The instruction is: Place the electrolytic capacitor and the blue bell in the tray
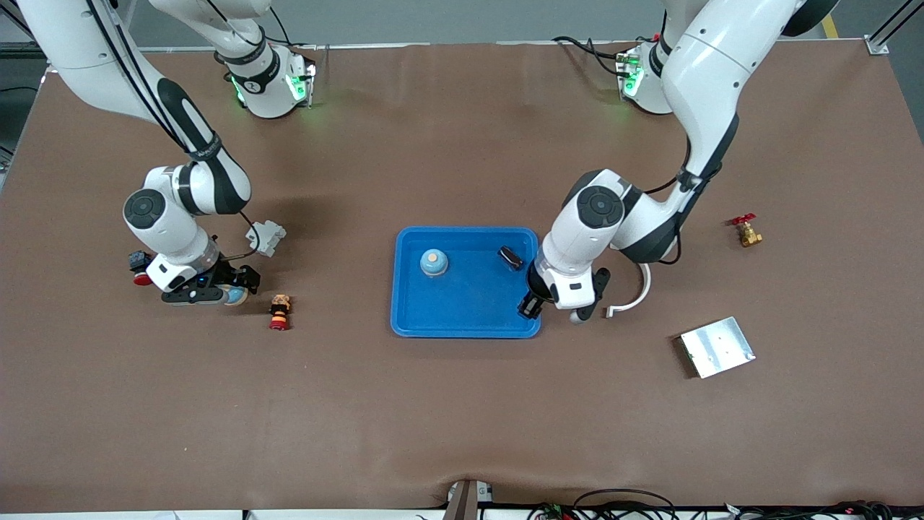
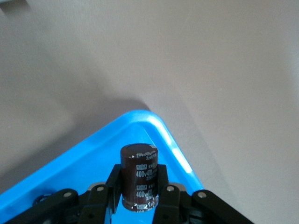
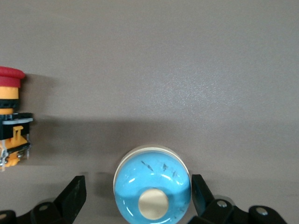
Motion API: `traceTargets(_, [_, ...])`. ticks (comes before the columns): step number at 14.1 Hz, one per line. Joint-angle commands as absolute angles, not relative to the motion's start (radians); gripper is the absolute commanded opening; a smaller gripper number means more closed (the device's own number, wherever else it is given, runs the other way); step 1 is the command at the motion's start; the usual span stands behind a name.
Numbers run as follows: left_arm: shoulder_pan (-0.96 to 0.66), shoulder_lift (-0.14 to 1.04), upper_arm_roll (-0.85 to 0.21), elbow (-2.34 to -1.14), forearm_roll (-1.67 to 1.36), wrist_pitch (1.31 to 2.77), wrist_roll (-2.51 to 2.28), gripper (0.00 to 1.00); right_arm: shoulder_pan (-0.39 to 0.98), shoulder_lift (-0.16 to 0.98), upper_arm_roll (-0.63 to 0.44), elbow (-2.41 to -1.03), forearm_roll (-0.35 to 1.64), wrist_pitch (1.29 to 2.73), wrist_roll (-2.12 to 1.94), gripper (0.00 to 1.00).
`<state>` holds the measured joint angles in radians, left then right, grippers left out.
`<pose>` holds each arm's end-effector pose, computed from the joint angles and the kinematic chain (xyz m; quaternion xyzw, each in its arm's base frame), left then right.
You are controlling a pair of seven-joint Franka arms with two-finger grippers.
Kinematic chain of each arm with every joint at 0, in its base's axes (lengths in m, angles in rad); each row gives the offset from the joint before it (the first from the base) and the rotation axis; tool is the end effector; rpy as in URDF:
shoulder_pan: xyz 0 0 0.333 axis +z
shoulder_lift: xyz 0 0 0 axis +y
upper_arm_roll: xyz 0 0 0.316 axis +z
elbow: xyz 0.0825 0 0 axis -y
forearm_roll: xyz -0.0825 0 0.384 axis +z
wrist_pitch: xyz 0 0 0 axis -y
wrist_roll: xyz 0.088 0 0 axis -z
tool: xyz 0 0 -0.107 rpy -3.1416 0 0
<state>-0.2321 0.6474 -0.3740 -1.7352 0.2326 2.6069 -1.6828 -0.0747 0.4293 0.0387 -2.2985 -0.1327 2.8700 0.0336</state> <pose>0.5843 -0.3730 0.2550 0.8704 0.4712 0.0270 0.1399 0.5383 -0.0113 0.1742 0.9970 0.0254 0.0715 0.0145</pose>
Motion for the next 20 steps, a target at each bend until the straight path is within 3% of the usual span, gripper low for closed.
traceTargets(1, [-0.256,0.683,-0.371,-1.695,0.229,2.603,-1.680,0.00,-0.092,0.440,0.054,-2.301,-0.146,2.881,0.032,1.00])
traceTargets(2, [-0.258,0.686,-0.371,-1.690,0.236,2.603,-1.668,0.00,-0.094,0.442,0.054,-2.301,-0.146,2.881,0.031,1.00])
traceTargets(3, [-0.258,0.692,-0.371,-1.690,0.238,2.603,-1.622,0.00,-0.092,0.442,0.054,-2.301,-0.146,2.881,0.029,0.88])
traceTargets(7, [-0.259,0.699,-0.371,-1.684,0.236,2.603,-1.459,0.00,-0.095,0.440,0.054,-2.301,-0.146,2.878,-0.017,0.07])
traceTargets(8, [-0.259,0.701,-0.373,-1.686,0.235,2.602,-1.439,0.00,-0.095,0.440,0.055,-2.299,-0.144,2.876,-0.015,0.00])
traceTargets(13, [-0.279,0.715,-0.373,-1.684,0.235,2.600,-1.420,0.00,-0.091,0.401,0.078,-2.289,-0.144,2.817,-0.008,0.00])
traceTargets(20, [-0.302,0.750,-0.371,-1.692,0.238,2.602,-1.401,0.00,-0.081,0.331,0.156,-2.171,-0.143,2.537,0.112,0.00])
